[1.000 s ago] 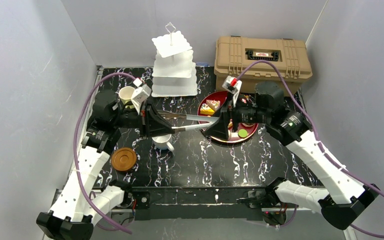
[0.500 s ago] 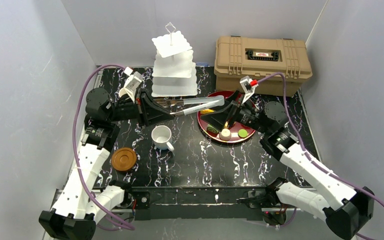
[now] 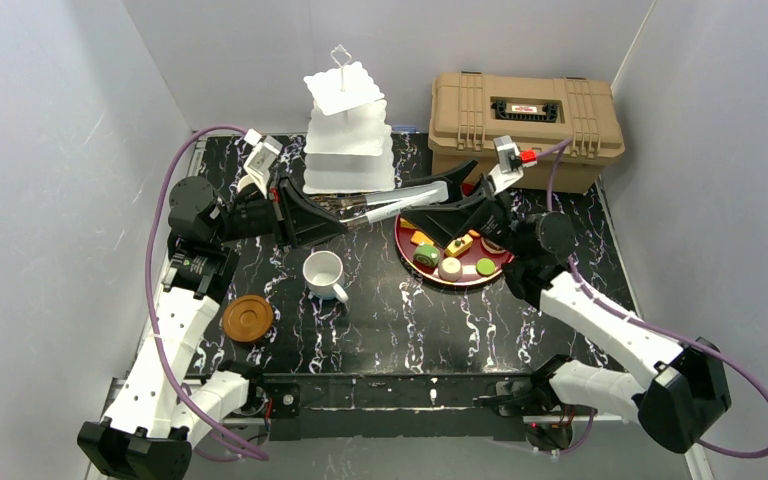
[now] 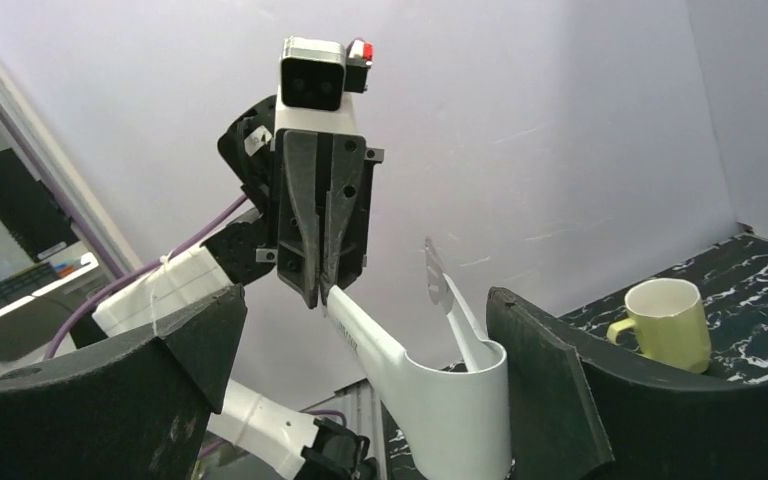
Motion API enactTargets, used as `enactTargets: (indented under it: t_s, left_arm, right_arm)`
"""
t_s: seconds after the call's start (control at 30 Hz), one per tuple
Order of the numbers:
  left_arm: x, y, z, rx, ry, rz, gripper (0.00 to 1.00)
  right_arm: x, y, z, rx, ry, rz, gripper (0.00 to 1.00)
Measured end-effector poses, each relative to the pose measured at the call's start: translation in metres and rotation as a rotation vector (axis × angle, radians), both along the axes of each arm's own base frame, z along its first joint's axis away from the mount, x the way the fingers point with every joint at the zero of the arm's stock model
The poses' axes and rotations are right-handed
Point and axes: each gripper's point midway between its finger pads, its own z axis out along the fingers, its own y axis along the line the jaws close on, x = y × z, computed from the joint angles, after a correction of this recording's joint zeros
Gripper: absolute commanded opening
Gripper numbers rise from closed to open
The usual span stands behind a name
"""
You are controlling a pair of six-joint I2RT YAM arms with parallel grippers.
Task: Serve the afternoon tea
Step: Adjust the clamp.
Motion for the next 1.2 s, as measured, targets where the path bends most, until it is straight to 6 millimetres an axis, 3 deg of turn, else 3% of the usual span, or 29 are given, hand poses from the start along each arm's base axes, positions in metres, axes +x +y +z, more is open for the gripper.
enactTargets:
  t_s: [0.27,0.43,0.6,0.7,0.87,0.93,1.03,1.2]
  left_arm:
    - [0.003,0.000,0.006,-0.024,0.051,0.024,0.00]
    - [0.004,0.000,0.011,-0.038,0.057,0.036,0.00]
    - [0.004,0.000,0.013,-0.043,0.054,0.039,0.00]
    - [0.005,0.000,0.013,-0.045,0.054,0.042,0.00]
    - [0.004,0.000,0.014,-0.046,0.050,0.041,0.00]
    - [0.004,0.000,0.014,-0.046,0.048,0.041,0.00]
    - [0.003,0.000,0.015,-0.048,0.040,0.036,0.00]
    - [0.003,0.000,0.017,-0.050,0.027,0.035,0.00]
  right_arm:
    - [-0.009,0.021,-0.007,0.014,0.001,0.079,0.98]
    - [-0.007,0.020,0.000,0.048,-0.003,0.057,0.95]
    - [-0.004,0.028,-0.002,0.065,0.004,0.056,0.84]
    - [-0.003,0.041,-0.013,0.054,0.033,0.086,0.70]
    - [-0.001,0.043,-0.015,0.054,0.038,0.081,0.62]
    - [-0.002,0.043,-0.014,0.056,0.034,0.080,0.65]
    - [-0.003,0.042,-0.011,0.059,0.028,0.079,0.77]
    - [-0.005,0.040,-0.001,0.078,0.016,0.084,0.79]
